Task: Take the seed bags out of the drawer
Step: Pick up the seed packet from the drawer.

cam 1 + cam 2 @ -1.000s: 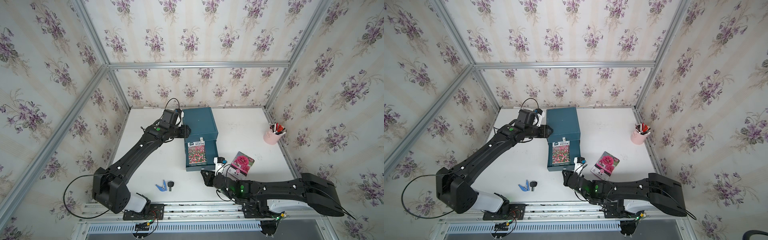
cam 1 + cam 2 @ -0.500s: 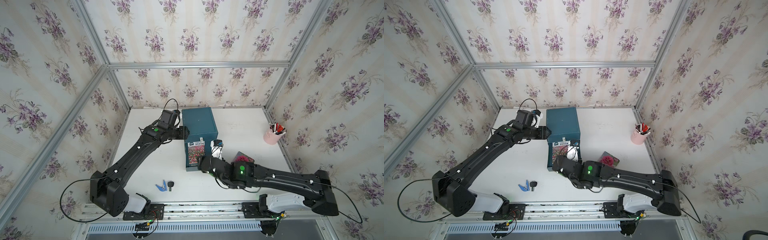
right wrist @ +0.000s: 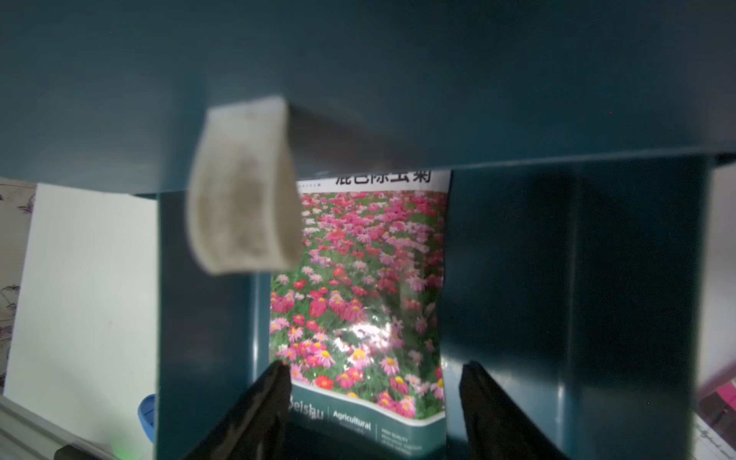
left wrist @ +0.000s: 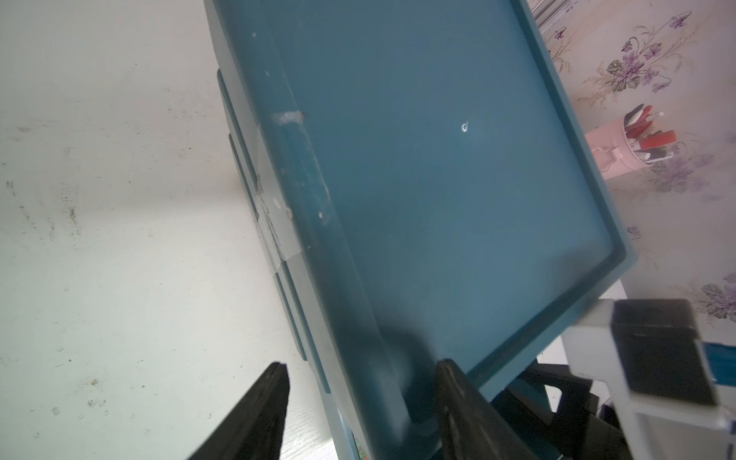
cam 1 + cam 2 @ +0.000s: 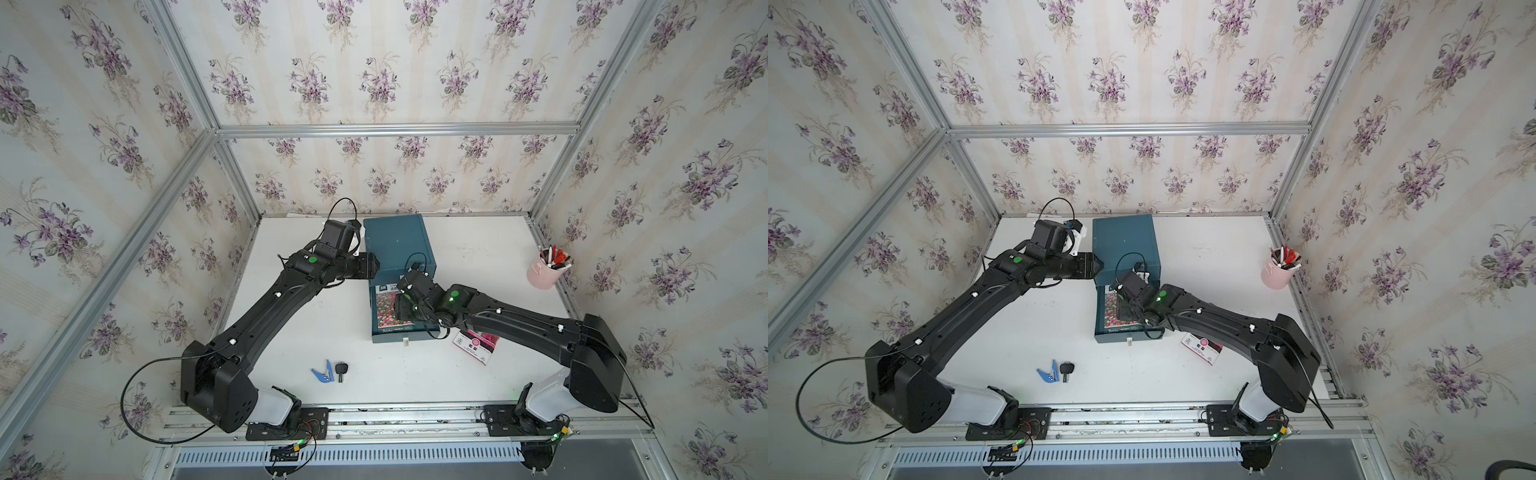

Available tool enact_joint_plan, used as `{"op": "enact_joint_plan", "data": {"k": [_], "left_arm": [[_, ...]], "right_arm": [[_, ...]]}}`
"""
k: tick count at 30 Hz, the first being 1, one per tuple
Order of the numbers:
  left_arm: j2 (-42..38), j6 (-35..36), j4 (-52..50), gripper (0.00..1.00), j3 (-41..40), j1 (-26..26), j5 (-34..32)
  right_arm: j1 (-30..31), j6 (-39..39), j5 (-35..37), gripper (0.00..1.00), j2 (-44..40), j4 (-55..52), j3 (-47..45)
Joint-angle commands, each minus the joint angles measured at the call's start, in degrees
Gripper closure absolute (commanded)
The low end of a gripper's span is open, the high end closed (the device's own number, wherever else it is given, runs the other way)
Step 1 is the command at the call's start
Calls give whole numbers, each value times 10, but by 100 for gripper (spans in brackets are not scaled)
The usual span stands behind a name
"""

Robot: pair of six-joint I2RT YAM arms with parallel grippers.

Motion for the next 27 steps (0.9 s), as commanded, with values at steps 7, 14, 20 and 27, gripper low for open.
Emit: {"op": "enact_joint_plan", "data": {"k": [7,14,20,27], "left_arm": [[7,18,-33,38,-13,-1,10],[9,21,-31,38,-16,0,20],[11,22,-28,38,-21,-1,20],[9,23,-34,39,-23,-1,-6]], "right_arm": [[-4,31,39,32,49,53,-12],[-3,41,-1,46,62,115,-29],[-2,44,-4,88,53,129,-25],[12,39,20,100,22,101,6]]}}
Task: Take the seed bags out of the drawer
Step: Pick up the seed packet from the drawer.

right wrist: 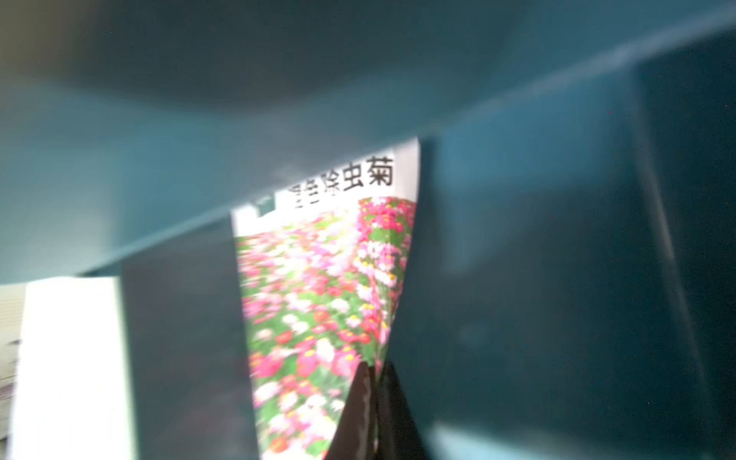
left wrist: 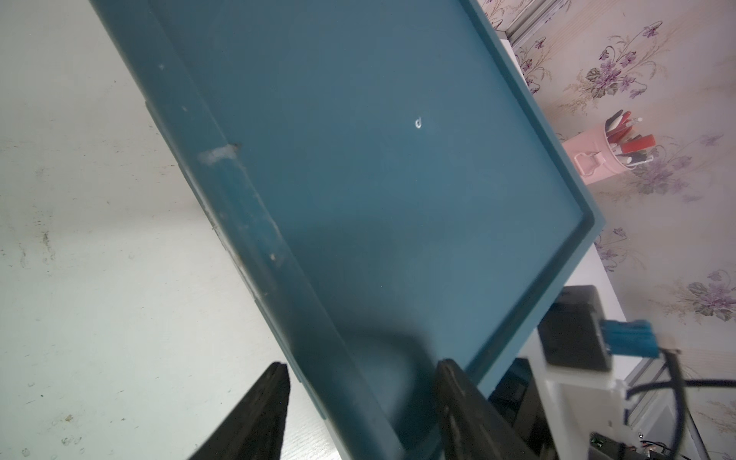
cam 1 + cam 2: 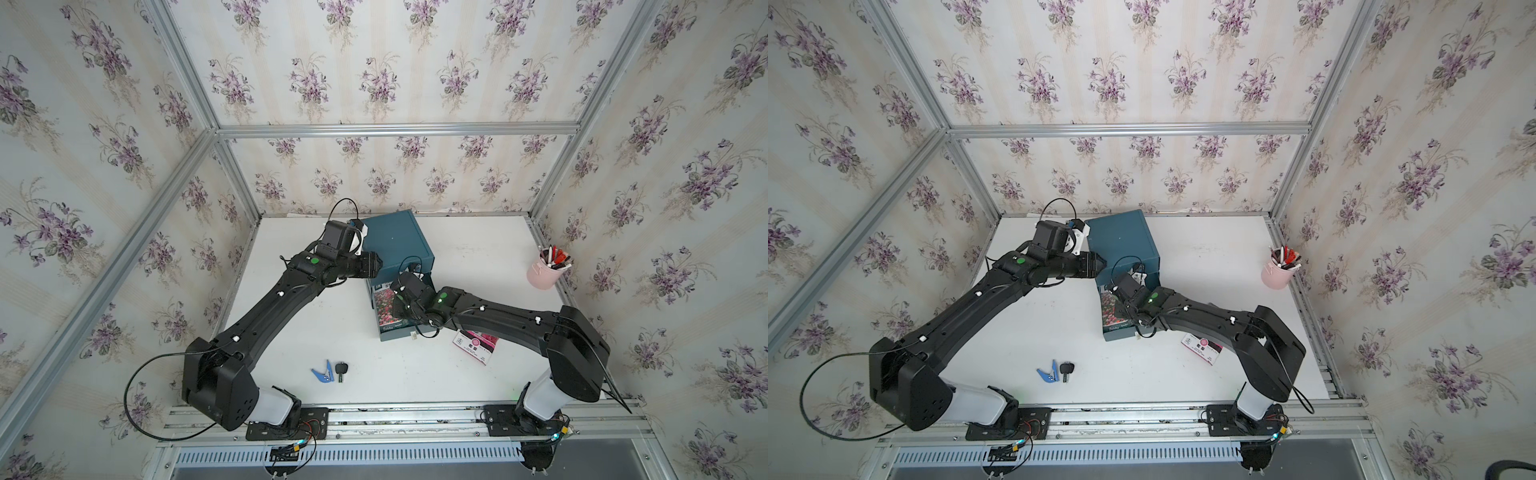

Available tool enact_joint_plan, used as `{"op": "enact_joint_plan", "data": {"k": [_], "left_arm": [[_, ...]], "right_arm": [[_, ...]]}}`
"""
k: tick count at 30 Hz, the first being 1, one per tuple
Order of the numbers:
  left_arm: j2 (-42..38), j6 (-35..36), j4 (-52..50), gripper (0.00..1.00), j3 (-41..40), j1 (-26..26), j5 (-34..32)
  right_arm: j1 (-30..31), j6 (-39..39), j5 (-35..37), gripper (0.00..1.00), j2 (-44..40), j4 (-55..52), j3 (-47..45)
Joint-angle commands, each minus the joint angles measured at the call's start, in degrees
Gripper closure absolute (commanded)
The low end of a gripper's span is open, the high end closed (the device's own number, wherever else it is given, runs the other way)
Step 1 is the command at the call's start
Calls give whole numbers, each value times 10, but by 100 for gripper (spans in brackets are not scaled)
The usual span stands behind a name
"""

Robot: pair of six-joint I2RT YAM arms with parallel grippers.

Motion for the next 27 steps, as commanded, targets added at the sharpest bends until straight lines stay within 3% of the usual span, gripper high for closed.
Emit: {"op": "enact_joint_plan", "data": {"k": [1,12,22,24,27], "left_arm": [[4,17,-75,39,-6,-1,-23],[7,16,-82,42,-7,-1,-48],[1,19,-86,42,-5,-1,-55],[0,19,-87,42,-5,0,-55],[-1,21,-86,42,-3,0,-54]], "right_arm": [[12,-4,15,100,-18,11,18],[48,18,58,100,-99,-31,22],[56,42,167,100,-281,-174,29],[45,55,201,100,-316,-238,33],[-37,53,190,100,-363,-296,16]]}}
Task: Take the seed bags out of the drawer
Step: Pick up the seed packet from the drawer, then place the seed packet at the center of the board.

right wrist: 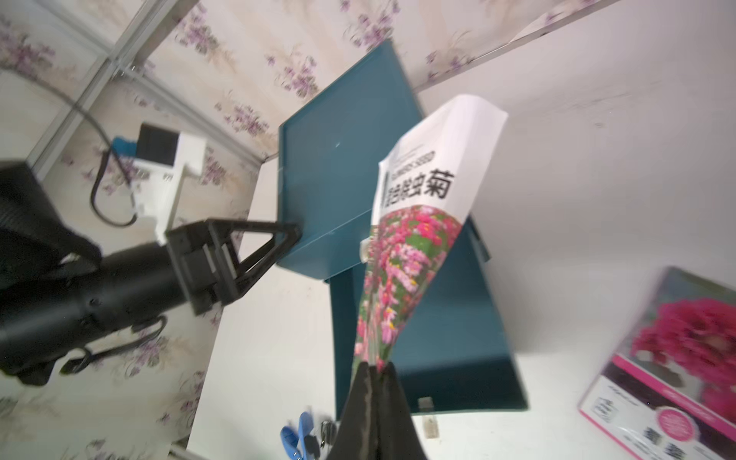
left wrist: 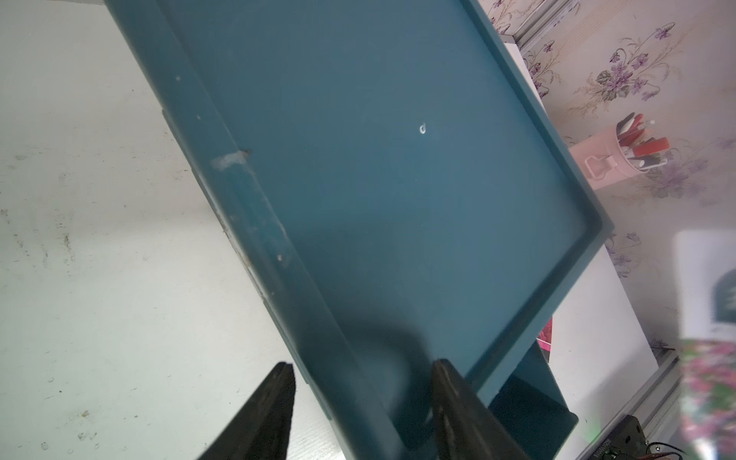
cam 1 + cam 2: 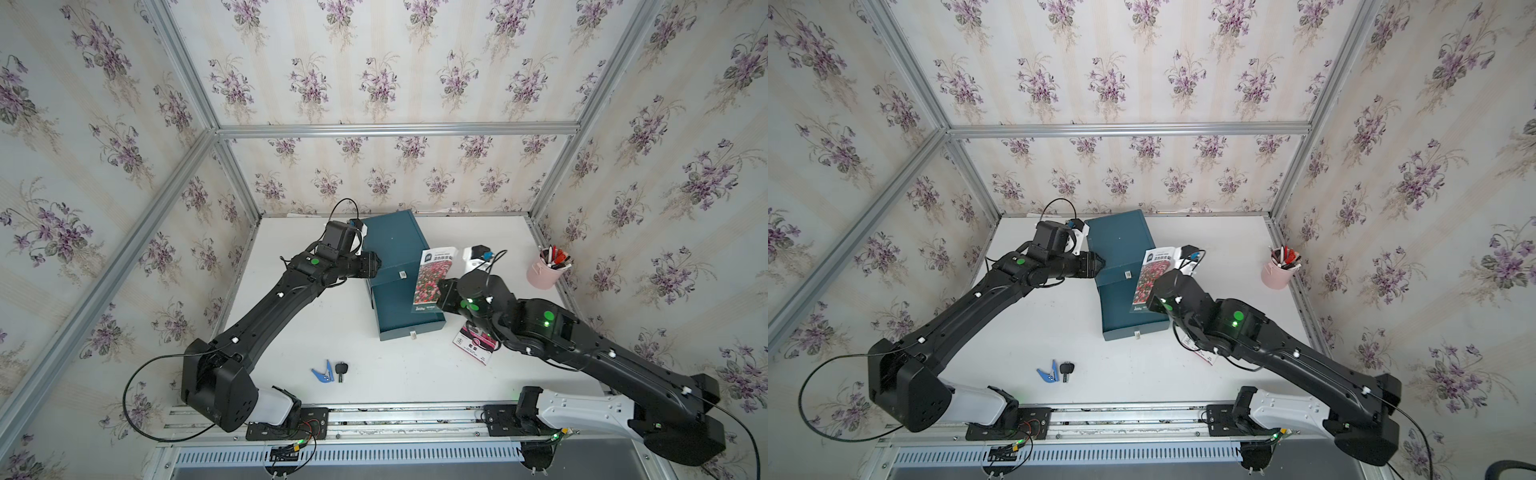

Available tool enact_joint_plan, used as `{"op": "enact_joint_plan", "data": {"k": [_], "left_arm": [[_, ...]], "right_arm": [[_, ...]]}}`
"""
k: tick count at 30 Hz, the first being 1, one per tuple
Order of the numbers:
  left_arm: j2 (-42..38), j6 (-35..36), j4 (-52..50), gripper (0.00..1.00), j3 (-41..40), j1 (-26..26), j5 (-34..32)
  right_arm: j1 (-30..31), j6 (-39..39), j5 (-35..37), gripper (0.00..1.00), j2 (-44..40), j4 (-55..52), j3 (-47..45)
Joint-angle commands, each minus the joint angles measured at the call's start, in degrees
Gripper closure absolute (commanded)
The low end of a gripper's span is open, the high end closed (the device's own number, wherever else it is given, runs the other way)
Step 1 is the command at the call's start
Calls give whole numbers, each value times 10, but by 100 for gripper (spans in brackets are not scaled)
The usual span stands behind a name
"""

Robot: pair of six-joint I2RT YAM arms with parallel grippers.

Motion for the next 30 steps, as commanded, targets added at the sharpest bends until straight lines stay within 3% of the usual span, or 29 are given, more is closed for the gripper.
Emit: {"op": "enact_joint_plan", "data": {"k": [1,6,13,20,22,26,27,30], "left_arm": [[3,19,-84,42,-3,1,-31],[7,18,-93,43,7,3,-32],[0,9,-101,32,23,3,-33],[-7,-20,-90,23,29,20,-7],[-2,-30,-82,21,29,28,10],[11,-50,-59,20,29,44,52],[14,-53,-52,20,30,48,59],[27,-54,-50,20,45,52,61]], "right_arm": [[-90,-7,9,100,-46,-99,-29],[-293,-79,-133,100,-75,-45,-145],[-376,-129,-205,100,-33,102,-282],[-391,-130,-190,98,25,164,-332],[-391,-128,-190,66,18,152,-330],[-373,-139,-187,24,-38,111,-303],[-354,-139,-176,19,-48,93,-288],[-233,-111,-106,22,-72,31,-237]]}}
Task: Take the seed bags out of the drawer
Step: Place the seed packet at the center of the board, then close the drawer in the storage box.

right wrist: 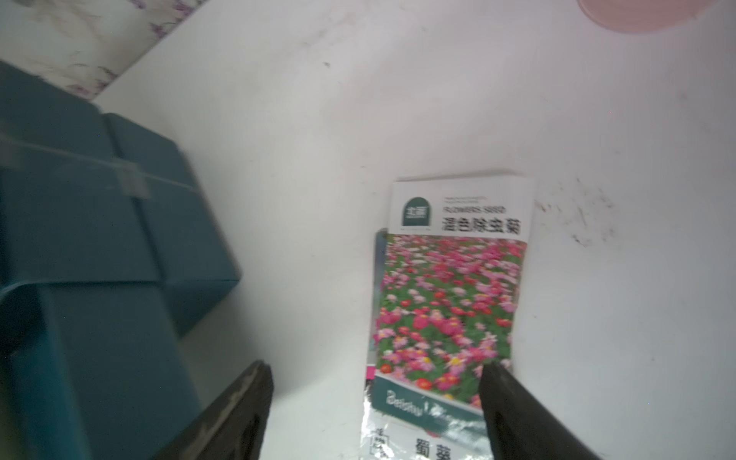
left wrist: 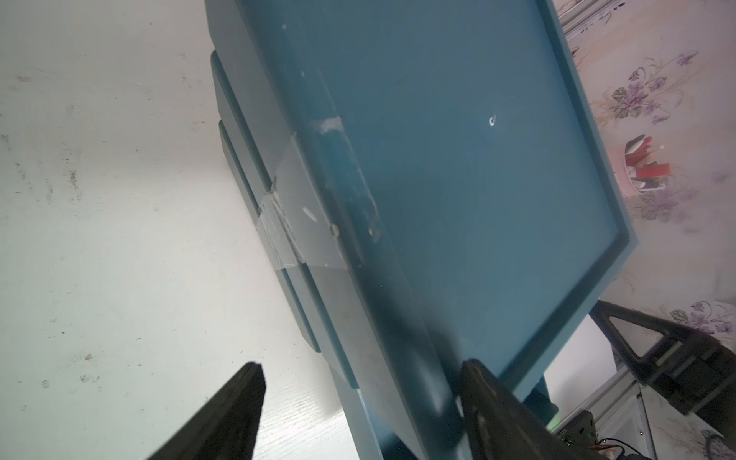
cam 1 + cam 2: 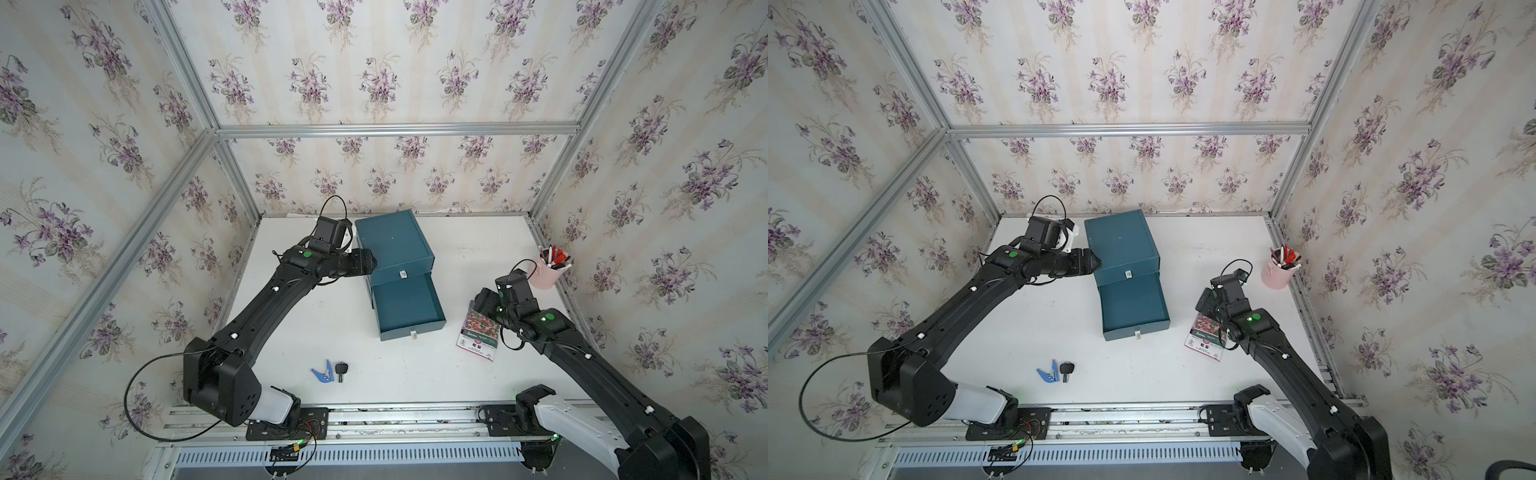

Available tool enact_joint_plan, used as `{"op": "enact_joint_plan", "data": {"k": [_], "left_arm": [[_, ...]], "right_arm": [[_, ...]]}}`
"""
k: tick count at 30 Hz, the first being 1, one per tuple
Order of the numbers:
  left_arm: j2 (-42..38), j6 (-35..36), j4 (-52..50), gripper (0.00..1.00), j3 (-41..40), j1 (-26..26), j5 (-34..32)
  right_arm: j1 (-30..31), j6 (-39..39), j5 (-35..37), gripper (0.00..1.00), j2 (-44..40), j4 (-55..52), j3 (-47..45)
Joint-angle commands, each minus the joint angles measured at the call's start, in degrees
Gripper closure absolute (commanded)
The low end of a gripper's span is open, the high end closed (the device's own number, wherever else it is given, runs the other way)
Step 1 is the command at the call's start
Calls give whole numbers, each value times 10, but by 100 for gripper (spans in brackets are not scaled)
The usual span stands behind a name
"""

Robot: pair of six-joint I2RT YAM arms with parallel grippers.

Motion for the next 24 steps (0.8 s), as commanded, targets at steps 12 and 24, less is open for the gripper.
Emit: {"op": "enact_joint_plan", "data": {"k": [12,24], "left_arm": [[81,34,-36,20,84,9,-44],[122,75,-44,33,93,-7,-95]], "right_arm": [[607,236,258,44,-34,13,-52],[424,88,178,62,59,357,-129]]}}
